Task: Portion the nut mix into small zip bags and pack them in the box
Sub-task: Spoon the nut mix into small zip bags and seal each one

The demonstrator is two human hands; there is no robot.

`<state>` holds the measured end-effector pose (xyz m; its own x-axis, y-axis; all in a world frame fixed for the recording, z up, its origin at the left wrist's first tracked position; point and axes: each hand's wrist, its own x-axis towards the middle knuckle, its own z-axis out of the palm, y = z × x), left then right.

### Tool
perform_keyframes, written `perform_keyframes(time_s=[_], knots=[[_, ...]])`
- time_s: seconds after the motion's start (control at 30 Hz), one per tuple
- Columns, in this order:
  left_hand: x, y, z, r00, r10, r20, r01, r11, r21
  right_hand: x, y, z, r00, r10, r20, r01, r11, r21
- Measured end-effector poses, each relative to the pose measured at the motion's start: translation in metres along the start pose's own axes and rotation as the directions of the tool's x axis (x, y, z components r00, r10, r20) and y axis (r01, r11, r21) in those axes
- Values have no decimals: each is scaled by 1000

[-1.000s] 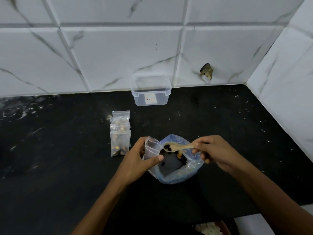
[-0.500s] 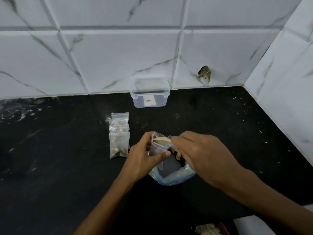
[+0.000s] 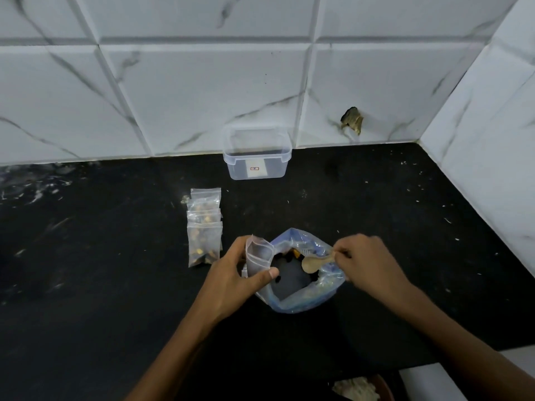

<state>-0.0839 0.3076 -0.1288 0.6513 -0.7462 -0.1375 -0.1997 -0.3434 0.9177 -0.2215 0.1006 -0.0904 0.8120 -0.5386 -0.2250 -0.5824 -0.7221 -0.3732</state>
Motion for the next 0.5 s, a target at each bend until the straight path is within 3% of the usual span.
perform_keyframes(time_s=[0.17, 0.3, 0.43, 0.5], knots=[[3, -6, 6, 999, -43, 20, 45, 996, -78, 13, -12, 51, 1000, 17, -7, -17, 1000, -20], [9, -8, 8, 998, -61, 27, 63, 993, -101, 23, -23, 75, 994, -92, -66, 96, 994, 58], [11, -8, 7, 997, -71, 29, 74, 992, -106, 30, -25, 86, 976, -169, 139, 153, 981, 115], [11, -8, 7, 997, -73, 26, 76, 991, -107, 28, -24, 89, 968, -207, 138, 176, 962, 210]])
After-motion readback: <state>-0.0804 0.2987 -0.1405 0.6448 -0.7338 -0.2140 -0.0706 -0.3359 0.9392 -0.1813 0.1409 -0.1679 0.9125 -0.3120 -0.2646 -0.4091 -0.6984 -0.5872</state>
